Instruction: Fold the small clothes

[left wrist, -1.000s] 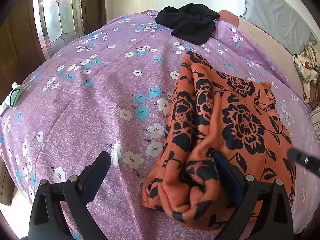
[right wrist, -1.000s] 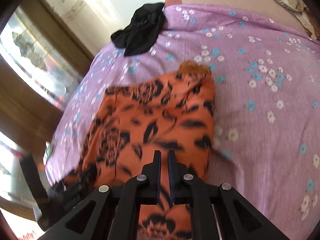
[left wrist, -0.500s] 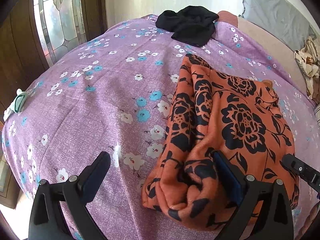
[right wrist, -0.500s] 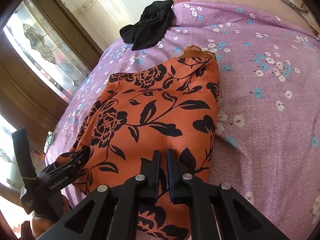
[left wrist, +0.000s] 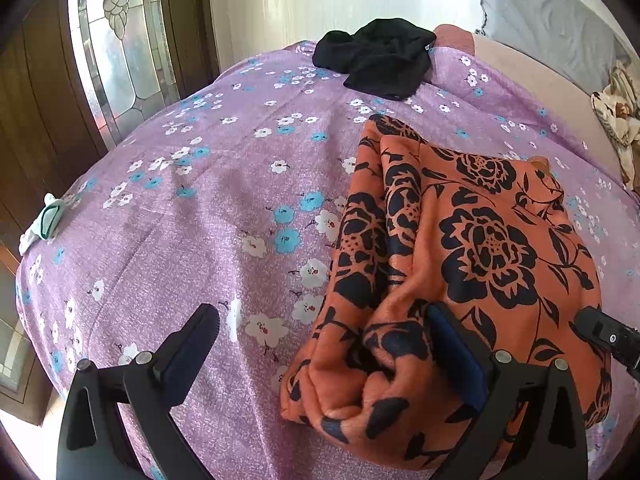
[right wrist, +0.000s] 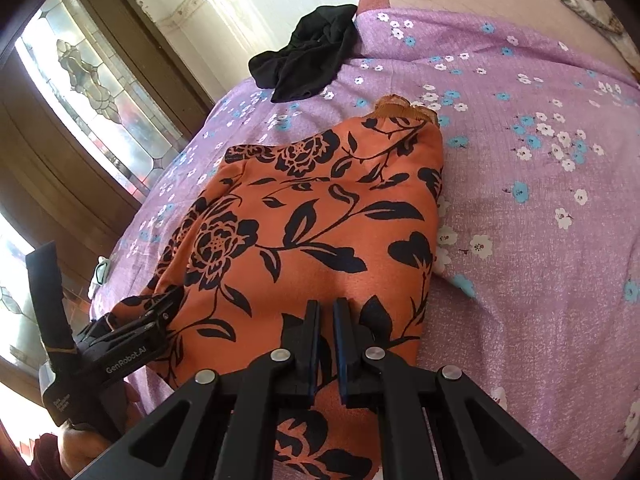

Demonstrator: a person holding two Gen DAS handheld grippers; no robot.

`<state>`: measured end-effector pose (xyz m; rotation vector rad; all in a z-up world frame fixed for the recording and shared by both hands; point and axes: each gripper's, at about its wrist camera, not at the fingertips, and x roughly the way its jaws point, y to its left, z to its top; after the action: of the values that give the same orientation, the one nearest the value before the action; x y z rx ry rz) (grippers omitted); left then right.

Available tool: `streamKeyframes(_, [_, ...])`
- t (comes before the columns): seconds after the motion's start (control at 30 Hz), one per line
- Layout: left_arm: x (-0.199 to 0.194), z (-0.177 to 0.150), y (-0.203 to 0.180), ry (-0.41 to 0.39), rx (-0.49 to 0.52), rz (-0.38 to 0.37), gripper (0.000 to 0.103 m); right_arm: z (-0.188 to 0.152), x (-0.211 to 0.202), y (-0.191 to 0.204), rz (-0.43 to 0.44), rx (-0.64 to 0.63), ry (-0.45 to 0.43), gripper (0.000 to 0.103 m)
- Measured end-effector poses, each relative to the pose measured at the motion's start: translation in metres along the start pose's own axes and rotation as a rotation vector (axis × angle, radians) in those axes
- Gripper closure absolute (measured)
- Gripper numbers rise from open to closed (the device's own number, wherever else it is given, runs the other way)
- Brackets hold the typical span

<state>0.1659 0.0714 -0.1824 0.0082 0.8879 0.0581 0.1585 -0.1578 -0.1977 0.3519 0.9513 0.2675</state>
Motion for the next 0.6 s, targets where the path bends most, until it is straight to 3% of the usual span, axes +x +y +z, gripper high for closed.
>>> streamKeyframes(0.6, [-0.0051, -0.0042, -0.0089, -0.062, 0.068, 0.063, 0.000, -0.0025, -0.0036, -0.0087, 0.056, 0.045, -0.007, 0.093])
